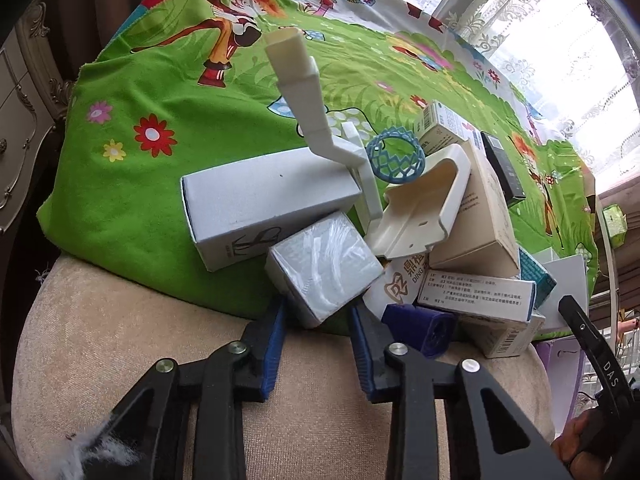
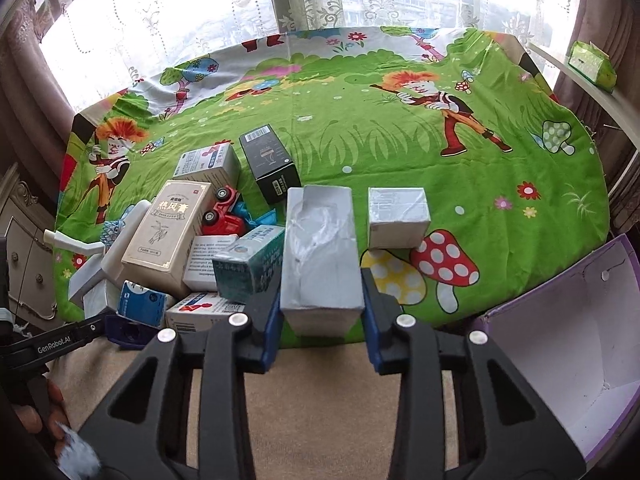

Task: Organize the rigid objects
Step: 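Reach the right gripper to the silver-wrapped white box and close on it, then carry the silver box with the right gripper into the purple box and release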

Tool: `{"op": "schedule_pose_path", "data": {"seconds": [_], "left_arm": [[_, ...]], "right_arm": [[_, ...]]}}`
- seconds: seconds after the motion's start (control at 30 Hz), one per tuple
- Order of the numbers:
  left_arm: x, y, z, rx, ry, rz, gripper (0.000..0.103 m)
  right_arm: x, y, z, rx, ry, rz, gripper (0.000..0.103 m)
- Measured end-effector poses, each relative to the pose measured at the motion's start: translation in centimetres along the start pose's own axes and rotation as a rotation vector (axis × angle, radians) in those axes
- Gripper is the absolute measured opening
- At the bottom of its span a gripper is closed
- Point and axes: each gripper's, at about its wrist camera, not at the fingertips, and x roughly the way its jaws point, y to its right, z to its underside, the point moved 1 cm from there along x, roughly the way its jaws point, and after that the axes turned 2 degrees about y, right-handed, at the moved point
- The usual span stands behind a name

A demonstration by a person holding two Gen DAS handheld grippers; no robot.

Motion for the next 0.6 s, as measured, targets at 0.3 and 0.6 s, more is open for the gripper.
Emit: {"op": "schedule_pose_path", "data": {"seconds": [0.3,0.6], "left_arm": [[-1.5,-0.9,-0.2,-0.108,0.032,0.085,0.069],[0.2,-0.5,-1.2,-0.232,-0.023,0.001,0.069]], "right_arm": [[-2.3,-0.1,0.6,-0.017,0.078,-0.021,0.038],[-5.5,0.7,1.6,-0.039,0.150,-0.001,0.038]]}}
